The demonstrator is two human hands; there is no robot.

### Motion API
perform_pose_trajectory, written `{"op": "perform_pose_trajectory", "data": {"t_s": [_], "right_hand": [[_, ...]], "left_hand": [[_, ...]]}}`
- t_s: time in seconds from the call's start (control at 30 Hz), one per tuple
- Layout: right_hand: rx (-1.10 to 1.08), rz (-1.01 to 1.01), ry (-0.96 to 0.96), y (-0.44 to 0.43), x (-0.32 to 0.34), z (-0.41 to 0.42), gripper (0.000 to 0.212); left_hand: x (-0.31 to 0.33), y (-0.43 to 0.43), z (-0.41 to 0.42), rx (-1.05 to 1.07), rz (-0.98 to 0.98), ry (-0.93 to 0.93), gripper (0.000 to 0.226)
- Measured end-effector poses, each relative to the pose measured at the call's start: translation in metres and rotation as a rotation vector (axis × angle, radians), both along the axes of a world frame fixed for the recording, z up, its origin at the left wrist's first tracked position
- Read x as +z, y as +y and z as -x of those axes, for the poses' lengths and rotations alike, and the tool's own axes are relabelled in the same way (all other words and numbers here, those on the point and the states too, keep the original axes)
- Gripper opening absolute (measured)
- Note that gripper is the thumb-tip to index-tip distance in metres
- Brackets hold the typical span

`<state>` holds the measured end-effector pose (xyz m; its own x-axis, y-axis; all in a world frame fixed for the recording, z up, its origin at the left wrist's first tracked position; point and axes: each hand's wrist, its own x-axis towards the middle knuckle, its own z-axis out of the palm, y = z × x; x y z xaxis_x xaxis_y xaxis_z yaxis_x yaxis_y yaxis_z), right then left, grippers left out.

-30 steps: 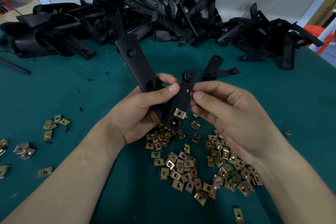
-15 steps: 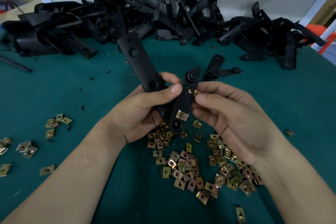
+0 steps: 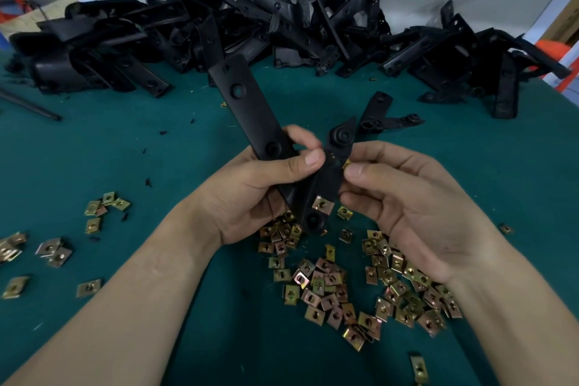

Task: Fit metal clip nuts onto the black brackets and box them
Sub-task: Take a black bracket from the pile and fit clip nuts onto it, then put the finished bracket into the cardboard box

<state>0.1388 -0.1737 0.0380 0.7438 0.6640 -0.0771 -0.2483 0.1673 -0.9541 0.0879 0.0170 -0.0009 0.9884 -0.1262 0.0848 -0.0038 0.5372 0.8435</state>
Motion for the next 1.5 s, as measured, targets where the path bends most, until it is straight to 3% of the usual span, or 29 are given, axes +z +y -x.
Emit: {"op": "perform_pose_trajectory", "data": {"t_s": [0.13, 0.3, 0.43, 0.67, 0.83, 1.03, 1.2, 1.3, 1.5], "right_hand": [[0.032, 0.065, -0.083, -0.004, 0.0, -0.002, 0.027], [0.012, 0.113, -0.113, -0.004, -0.001, -0.004, 0.044], [0.009, 0.147, -0.087, -0.003, -0.003, -0.003, 0.036], [-0.02, 0.109, -0.106, 0.0, -0.006, -0.003, 0.047], [-0.095, 0.156, -0.166, 0.004, -0.008, 0.001, 0.033], [-0.13, 0.178, -0.012, 0.007, -0.004, 0.005, 0.016], [-0.146, 0.284, -0.173, -0.001, 0.013, 0.019, 0.032], [-0.149, 0.252, -0.142, -0.017, 0.024, 0.035, 0.031], [-0.399, 0.137, -0.016, -0.075, 0.036, 0.067, 0.027]], "left_hand": [[0.0, 0.0, -0.001, 0.006, -0.009, 0.008, 0.029], [0.001, 0.0, 0.0, -0.032, -0.039, 0.015, 0.022], [0.001, -0.005, 0.0, -0.052, -0.104, 0.032, 0.02], [0.0, -0.005, -0.002, 0.03, -0.086, 0.016, 0.018], [-0.003, -0.008, -0.004, 0.134, -0.077, -0.007, 0.018], [-0.004, -0.01, -0.003, 0.225, -0.063, -0.027, 0.012], [0.003, -0.022, 0.001, 0.308, -0.05, -0.07, 0.013], [0.012, -0.037, 0.008, 0.298, -0.063, -0.106, 0.014], [0.027, -0.095, 0.028, 0.366, -0.167, -0.032, 0.05]]}}
